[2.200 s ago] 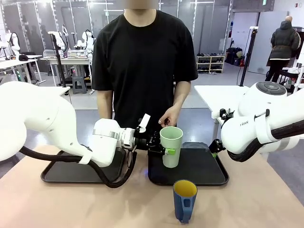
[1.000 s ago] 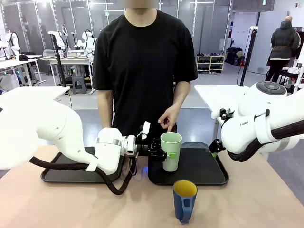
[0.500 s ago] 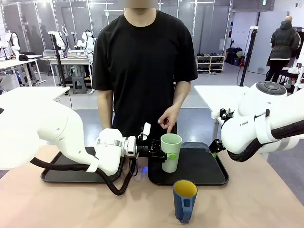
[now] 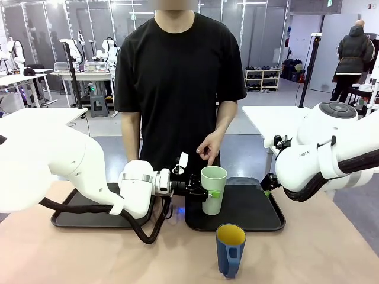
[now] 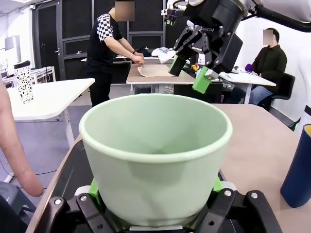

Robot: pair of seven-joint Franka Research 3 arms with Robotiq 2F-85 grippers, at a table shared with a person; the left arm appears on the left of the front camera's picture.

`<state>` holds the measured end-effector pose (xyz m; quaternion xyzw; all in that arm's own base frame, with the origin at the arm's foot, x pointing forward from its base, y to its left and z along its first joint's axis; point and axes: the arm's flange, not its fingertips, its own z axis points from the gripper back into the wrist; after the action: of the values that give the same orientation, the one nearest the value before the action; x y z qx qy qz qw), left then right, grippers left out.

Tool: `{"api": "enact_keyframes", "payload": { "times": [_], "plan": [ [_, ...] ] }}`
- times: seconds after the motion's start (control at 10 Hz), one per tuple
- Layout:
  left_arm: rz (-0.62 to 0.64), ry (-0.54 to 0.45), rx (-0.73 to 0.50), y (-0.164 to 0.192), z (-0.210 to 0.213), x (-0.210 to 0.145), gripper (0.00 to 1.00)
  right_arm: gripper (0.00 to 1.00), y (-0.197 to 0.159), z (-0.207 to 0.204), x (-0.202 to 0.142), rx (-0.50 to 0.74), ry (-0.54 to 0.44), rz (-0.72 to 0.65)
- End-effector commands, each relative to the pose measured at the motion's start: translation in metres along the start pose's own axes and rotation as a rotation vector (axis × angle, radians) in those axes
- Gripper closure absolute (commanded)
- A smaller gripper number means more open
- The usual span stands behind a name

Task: Sort and store the cups by type.
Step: Place the picked Reusable plastic cup into the Flat Tray indicated by the person.

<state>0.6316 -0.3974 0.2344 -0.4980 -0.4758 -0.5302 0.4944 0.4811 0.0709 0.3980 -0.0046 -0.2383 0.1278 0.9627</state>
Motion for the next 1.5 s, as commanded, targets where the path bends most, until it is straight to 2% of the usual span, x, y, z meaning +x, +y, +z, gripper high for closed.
{"api": "enact_keyframes", "payload": {
  "times": [0.0,0.6,1.4],
  "plan": [
    [0.029,0.002,0.019,0.005,-0.004,-0.005,0.0,0.0,0.0,0.0,-0.001,-0.002,-0.001,0.004],
    [0.009,0.035,0.029,0.0,0.01,-0.003,0.0,0.0,0.0,0.0,-0.001,-0.002,-0.001,0.004],
    [0.007,0.052,0.041,-0.023,0.042,0.006,0.0,0.0,0.0,0.0,-0.001,-0.002,-0.001,0.004]
  ]
}}
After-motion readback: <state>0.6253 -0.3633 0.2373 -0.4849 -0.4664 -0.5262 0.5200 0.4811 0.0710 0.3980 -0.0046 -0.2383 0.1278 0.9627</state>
